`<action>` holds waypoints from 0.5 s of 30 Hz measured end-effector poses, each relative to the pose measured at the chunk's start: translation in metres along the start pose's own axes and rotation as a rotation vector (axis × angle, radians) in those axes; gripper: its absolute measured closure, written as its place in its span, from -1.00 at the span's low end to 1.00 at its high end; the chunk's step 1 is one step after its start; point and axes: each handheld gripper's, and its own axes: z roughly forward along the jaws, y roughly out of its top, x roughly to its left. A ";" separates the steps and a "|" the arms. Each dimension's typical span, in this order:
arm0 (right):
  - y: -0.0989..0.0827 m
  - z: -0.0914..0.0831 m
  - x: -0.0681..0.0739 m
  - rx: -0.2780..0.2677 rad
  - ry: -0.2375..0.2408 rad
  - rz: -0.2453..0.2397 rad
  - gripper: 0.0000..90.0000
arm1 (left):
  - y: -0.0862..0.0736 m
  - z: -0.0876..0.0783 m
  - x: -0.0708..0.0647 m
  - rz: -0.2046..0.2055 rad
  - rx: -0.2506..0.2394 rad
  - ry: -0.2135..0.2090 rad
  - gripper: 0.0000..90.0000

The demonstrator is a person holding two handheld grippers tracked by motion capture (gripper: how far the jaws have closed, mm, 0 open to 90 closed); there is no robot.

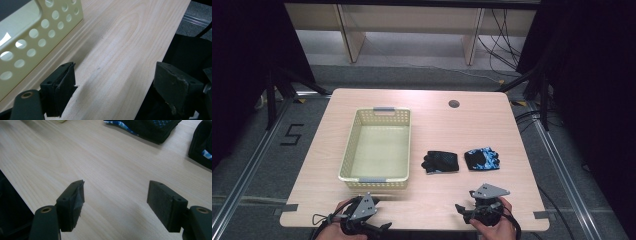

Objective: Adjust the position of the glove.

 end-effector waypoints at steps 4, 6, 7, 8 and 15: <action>0.001 -0.001 0.000 0.000 -0.009 0.015 -0.30 | 0.000 0.000 0.000 0.006 -0.007 -0.005 -0.61; 0.001 -0.002 -0.001 0.000 -0.010 0.003 -0.27 | 0.001 0.000 0.000 0.012 -0.009 -0.005 -0.61; 0.001 -0.001 -0.002 -0.019 -0.009 -0.012 -0.23 | 0.000 0.000 0.000 -0.006 -0.010 -0.004 -0.61; 0.001 -0.001 -0.002 -0.019 -0.009 -0.012 -0.23 | 0.000 0.000 0.000 -0.006 -0.010 -0.004 -0.61; 0.015 0.004 -0.009 -0.043 0.014 -0.052 -0.17 | 0.001 -0.001 0.003 0.015 -0.005 0.002 -0.61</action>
